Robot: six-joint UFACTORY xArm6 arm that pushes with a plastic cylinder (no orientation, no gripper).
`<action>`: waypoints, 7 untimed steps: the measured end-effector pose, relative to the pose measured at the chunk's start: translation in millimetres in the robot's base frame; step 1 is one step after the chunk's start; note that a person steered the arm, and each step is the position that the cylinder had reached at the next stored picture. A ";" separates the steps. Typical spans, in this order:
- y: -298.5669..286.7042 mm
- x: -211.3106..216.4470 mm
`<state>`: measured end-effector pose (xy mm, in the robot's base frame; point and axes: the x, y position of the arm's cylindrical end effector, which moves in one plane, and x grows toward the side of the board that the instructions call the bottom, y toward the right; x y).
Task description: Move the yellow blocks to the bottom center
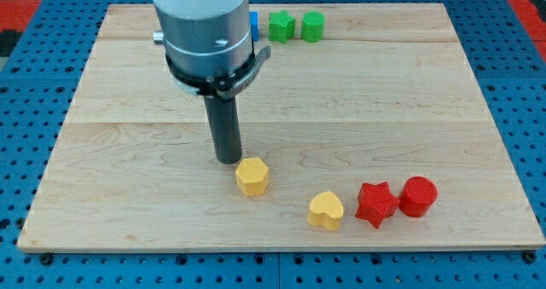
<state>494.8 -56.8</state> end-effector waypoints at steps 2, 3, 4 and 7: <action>9.2 53.7; 9.2 54.0; 9.2 35.4; 36.6 53.9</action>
